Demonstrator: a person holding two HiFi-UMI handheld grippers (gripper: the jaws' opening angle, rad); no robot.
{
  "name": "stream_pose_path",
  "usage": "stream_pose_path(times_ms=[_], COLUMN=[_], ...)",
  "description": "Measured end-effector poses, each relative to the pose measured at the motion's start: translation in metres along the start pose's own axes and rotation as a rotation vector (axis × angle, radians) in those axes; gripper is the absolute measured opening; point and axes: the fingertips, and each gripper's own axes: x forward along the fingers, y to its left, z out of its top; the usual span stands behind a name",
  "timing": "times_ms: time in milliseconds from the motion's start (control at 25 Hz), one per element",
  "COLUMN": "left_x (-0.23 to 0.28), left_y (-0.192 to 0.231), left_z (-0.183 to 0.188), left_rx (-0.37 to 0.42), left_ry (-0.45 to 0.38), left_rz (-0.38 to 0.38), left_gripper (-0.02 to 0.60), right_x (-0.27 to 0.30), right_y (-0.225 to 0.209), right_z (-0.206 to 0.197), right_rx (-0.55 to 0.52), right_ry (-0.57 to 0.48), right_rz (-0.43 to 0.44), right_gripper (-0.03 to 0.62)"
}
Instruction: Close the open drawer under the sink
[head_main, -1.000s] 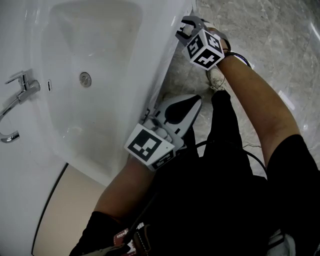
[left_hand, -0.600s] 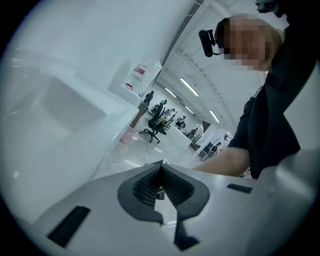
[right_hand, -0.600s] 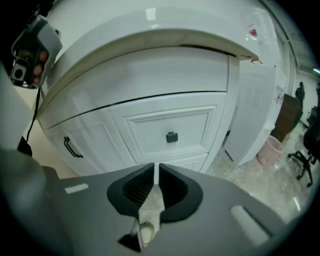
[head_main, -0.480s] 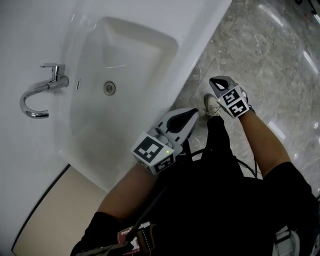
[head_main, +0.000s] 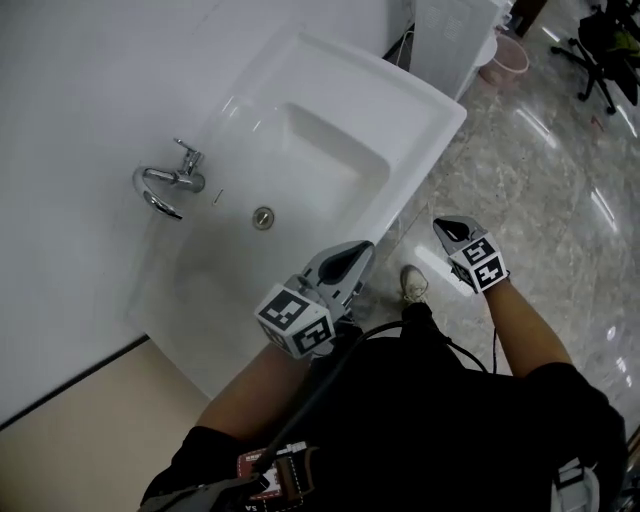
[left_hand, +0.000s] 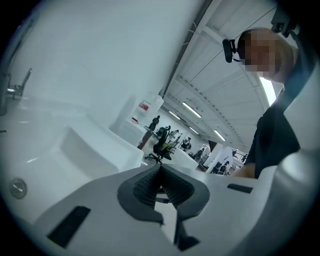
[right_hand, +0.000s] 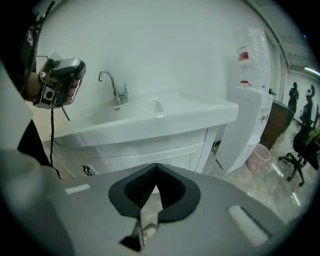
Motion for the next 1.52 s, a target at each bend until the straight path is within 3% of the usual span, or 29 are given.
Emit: stream_pose_path(times_ms=[320,560,1080,1320,1520], left_x=[-0.116,-0.241,-0.428,-0.476,-0.483], left_y=[0.024,0.054,0.090,0.085,0.060], left_z=[0.090,0.124,0.113,0.106,0.098], left_rx=[0.028,0.051,0.041,0.037,0.040], left_ry=[-0.207,-0.363,-0.513,-0.557,-0.632], left_rz=[0.154,0.319,0.547,0.666,0.847], left_gripper=[0.000,0.000,0.000,0.000,0.000], right_x=[-0.020,-0.013,0.034,0.042,0.044], right_y=[0.037,0.091,0.266,0.306,0.313], right_z=[0.111,0.196,0.355,0.393,0.410], right_rx=[-0.060,-0.115,-0.195,-0.233,-0.321], right_ry=[-0.067,-0.122,-0.282,-0.332,-0.327], right_rz=[0.054,0.099,0.363,0.481,0.652], right_gripper=[0.000,0.000,0.002,0.001,0.001])
